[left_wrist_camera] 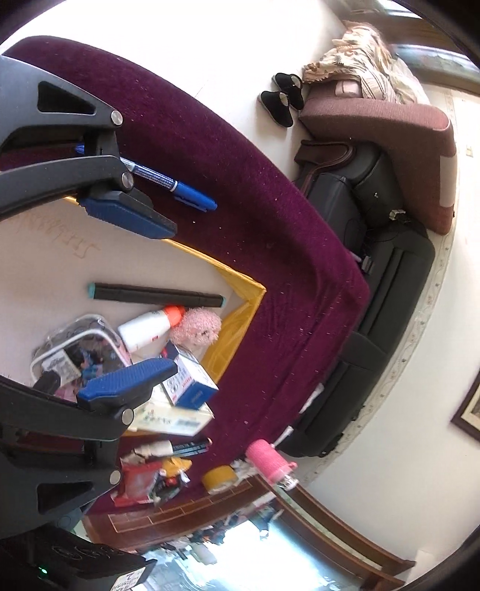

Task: Organize objects
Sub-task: 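Carry the marker and pouch into the tray and open both tools, then grasp the red snack packet with the left tool while the right grasps a white pill bottle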

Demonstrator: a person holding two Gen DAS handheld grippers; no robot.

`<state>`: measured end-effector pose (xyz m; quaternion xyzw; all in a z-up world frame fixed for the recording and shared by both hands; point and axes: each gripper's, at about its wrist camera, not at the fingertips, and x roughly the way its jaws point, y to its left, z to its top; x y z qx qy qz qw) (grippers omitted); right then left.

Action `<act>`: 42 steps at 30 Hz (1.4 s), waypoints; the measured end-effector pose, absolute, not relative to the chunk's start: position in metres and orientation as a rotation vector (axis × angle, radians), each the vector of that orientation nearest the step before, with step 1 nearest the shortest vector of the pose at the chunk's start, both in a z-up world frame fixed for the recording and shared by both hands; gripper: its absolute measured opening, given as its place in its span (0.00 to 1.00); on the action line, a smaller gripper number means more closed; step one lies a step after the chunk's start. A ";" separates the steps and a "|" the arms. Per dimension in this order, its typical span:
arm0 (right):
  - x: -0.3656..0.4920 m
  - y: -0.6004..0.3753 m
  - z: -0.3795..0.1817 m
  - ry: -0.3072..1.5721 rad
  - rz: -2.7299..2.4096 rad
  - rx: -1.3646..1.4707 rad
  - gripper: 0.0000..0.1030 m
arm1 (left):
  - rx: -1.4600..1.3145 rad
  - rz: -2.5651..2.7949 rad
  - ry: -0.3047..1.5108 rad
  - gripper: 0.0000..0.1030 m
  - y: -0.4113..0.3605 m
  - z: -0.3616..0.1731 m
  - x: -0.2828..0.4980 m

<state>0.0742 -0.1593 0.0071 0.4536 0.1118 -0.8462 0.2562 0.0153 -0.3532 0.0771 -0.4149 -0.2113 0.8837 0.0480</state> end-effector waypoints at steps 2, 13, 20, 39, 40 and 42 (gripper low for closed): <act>0.086 -0.143 0.021 0.228 -2.306 1.191 0.76 | -1.210 2.708 -0.666 0.59 -0.350 0.088 0.027; 0.062 0.053 0.048 -0.143 -2.633 1.166 0.76 | -0.818 2.602 -0.638 0.80 -0.265 0.138 0.114; -0.039 0.165 0.022 -0.280 -2.737 1.420 0.76 | -0.940 2.438 -0.463 0.80 -0.188 0.124 0.107; 0.029 0.192 0.008 -0.475 -2.407 1.404 0.81 | -1.223 2.482 -0.272 0.80 -0.102 0.083 0.061; 0.028 0.197 0.007 -0.512 -2.414 1.397 0.81 | -1.249 2.491 -0.276 0.80 -0.094 0.078 0.054; 0.030 0.206 0.005 -0.574 -2.419 1.392 0.81 | -1.297 2.509 -0.284 0.80 -0.076 0.064 0.037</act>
